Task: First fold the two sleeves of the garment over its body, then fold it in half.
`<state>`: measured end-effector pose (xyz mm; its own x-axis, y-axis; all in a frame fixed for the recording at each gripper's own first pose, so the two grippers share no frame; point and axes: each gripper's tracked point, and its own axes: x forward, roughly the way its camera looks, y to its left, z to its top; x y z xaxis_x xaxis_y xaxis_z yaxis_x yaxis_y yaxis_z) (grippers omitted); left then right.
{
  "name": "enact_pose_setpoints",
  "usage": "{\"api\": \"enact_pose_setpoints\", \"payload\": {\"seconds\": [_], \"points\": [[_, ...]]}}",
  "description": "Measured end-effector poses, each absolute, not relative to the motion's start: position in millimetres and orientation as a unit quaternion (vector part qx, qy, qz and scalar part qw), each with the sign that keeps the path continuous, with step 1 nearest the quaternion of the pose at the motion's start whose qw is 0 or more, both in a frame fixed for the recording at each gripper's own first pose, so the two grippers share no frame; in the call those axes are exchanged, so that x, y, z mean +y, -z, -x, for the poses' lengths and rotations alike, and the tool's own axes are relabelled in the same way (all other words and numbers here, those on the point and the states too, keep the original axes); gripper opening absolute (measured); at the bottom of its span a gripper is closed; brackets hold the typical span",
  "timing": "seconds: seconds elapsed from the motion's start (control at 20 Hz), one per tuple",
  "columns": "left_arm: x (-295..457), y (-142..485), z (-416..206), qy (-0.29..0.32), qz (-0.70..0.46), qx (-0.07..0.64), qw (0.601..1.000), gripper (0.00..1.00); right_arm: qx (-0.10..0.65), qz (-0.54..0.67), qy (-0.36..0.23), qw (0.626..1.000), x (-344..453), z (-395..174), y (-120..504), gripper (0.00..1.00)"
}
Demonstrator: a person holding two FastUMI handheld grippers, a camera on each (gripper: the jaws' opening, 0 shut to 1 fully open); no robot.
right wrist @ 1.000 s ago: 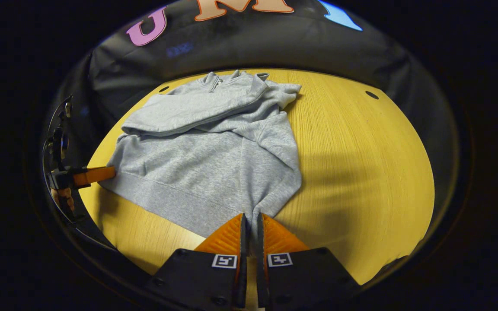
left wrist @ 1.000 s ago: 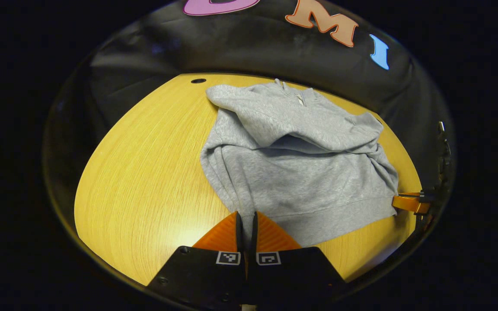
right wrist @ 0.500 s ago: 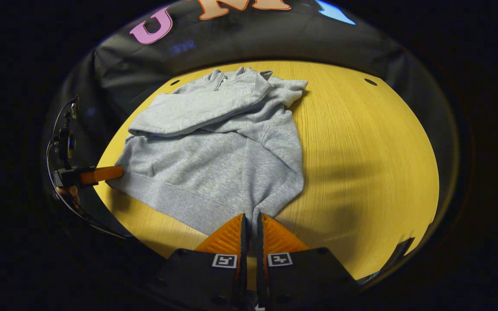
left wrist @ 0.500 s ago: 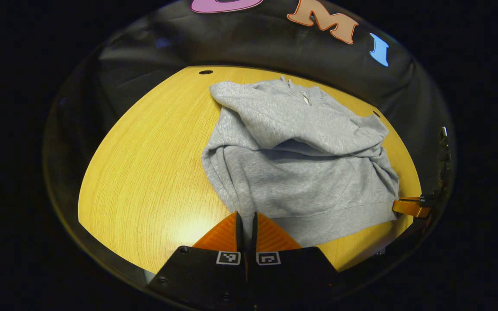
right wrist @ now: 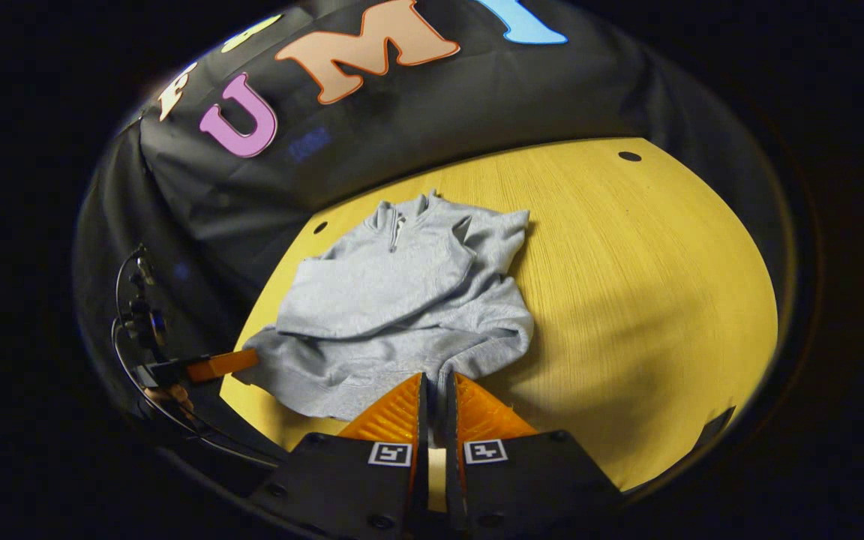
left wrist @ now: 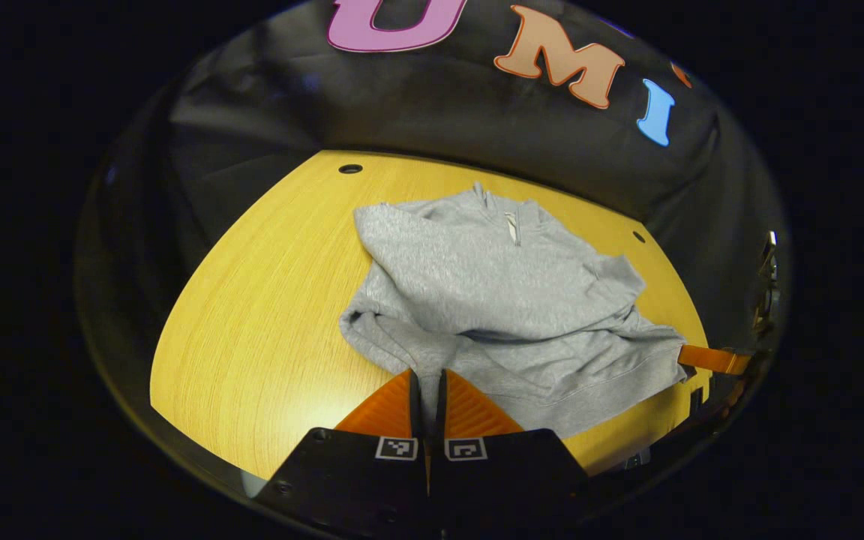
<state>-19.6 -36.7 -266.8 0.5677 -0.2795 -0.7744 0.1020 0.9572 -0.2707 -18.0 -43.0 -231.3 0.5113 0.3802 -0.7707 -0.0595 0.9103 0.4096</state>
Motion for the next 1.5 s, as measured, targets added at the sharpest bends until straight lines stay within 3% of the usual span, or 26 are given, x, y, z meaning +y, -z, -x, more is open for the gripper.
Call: {"api": "enact_pose_setpoints", "payload": {"seconds": [0.55, 1.0, 1.05, 1.15, 1.2, 1.25, 1.4, 1.5], "points": [[-40, 237, -45, 0.094, 0.134, 0.47, 0.868, 0.0, 0.448, -0.315, -0.1, 0.831, -28, -71, 193, 0.11], [-44, 286, -86, 0.058, 0.166, 0.549, 0.817, 0.0, 0.488, -0.31, -0.006, 0.816, -41, -117, 263, 0.12], [-44, 291, -90, 0.056, 0.164, 0.557, 0.812, 0.0, 0.491, -0.304, -0.004, 0.817, -41, -120, 270, 0.06], [-45, 300, -98, 0.053, 0.156, 0.564, 0.809, 0.01, 0.495, -0.29, 0.001, 0.819, -40, -126, 282, 0.19], [-46, 304, -100, 0.052, 0.153, 0.569, 0.807, 0.02, 0.499, -0.286, 0.005, 0.818, -40, -128, 286, 0.13], [-48, 307, -102, 0.052, 0.146, 0.574, 0.804, 0.03, 0.5, -0.285, 0.007, 0.818, -38, -131, 288, 0.19], [-50, 309, -108, 0.05, 0.135, 0.575, 0.805, 0.06, 0.501, -0.281, 0.011, 0.819, -38, -137, 293, 0.17], [-49, 307, -123, 0.04, 0.145, 0.541, 0.827, 0.07, 0.491, -0.286, 0.002, 0.823, -33, -142, 288, 0.24]]}}
